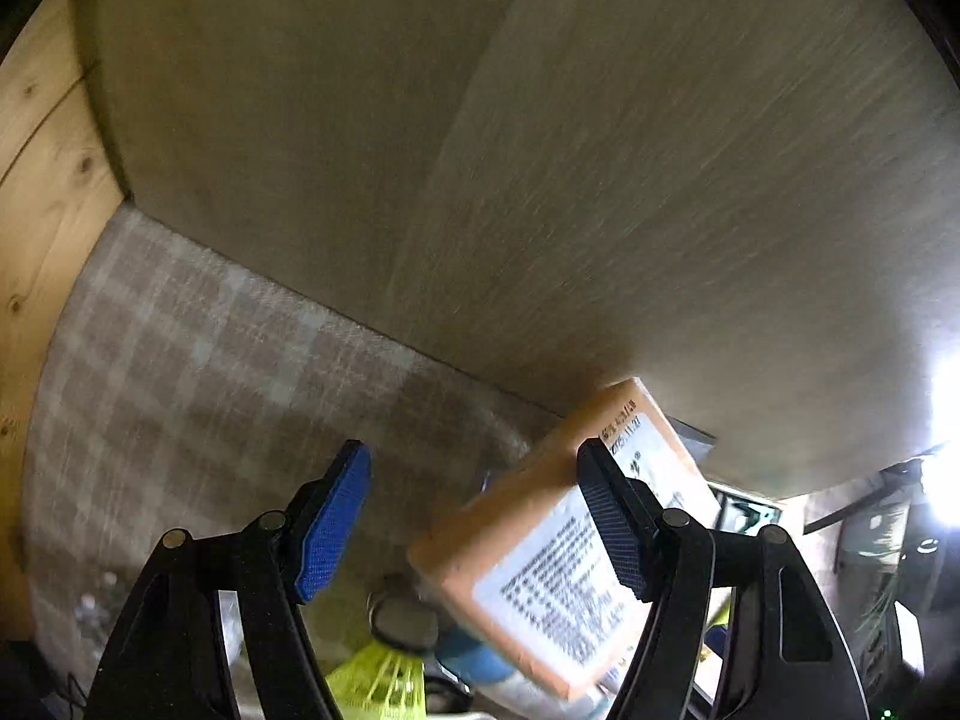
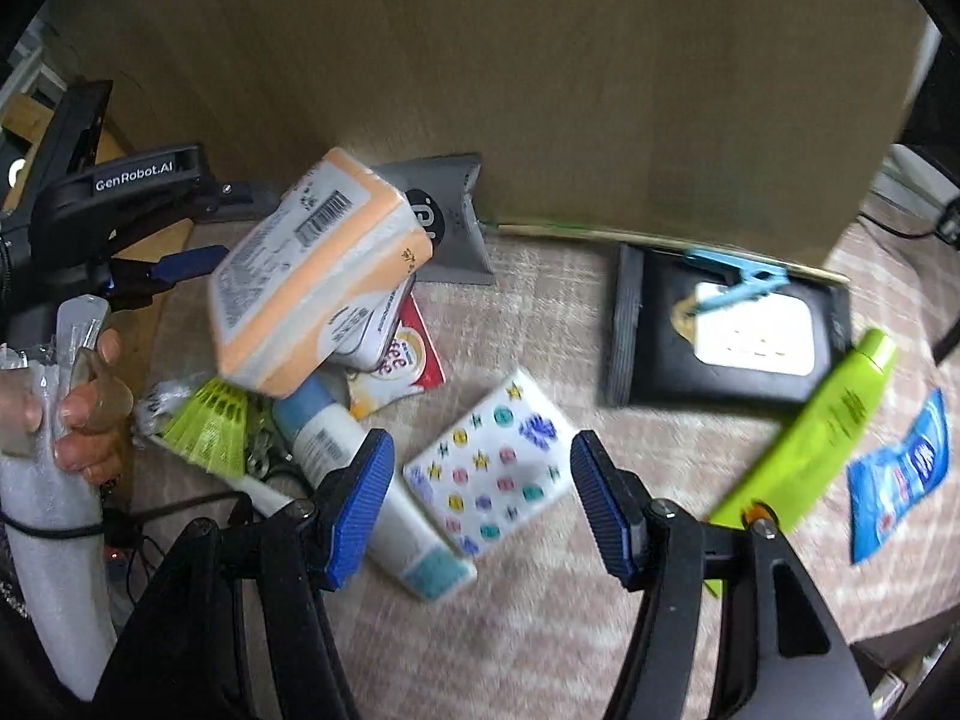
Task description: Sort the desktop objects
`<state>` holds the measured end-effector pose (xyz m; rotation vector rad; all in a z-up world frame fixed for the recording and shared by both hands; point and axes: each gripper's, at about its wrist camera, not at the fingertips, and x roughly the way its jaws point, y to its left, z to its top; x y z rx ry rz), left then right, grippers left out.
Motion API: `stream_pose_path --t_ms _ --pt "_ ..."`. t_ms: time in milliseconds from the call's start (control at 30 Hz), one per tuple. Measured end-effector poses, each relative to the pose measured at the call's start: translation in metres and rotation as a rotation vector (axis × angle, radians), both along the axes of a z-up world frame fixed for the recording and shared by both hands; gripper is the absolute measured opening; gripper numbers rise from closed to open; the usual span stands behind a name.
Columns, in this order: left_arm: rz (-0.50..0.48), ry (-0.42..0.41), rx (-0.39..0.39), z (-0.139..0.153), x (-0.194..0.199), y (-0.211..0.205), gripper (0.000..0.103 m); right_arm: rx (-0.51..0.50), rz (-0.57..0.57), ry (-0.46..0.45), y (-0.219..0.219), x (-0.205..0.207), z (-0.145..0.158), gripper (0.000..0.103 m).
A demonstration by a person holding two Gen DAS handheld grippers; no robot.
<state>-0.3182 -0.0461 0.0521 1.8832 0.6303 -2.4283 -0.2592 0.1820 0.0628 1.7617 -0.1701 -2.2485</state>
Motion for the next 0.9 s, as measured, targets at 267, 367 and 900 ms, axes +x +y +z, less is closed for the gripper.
stream_pose_path --t_ms 267,367,900 --pt "0.026 0.023 0.011 -0.009 -0.006 0.001 0.078 0.068 0.015 -0.019 -0.015 -0.022 -0.026 0.06" --pt "0.086 0.012 0.008 -0.015 -0.005 -0.007 0.078 0.05 0.016 -0.028 -0.015 -0.024 -0.028 0.06" --pt "-0.167 -0.082 0.018 -0.049 0.039 0.086 0.078 0.131 0.125 -0.025 -0.027 -0.004 -0.04 0.061"
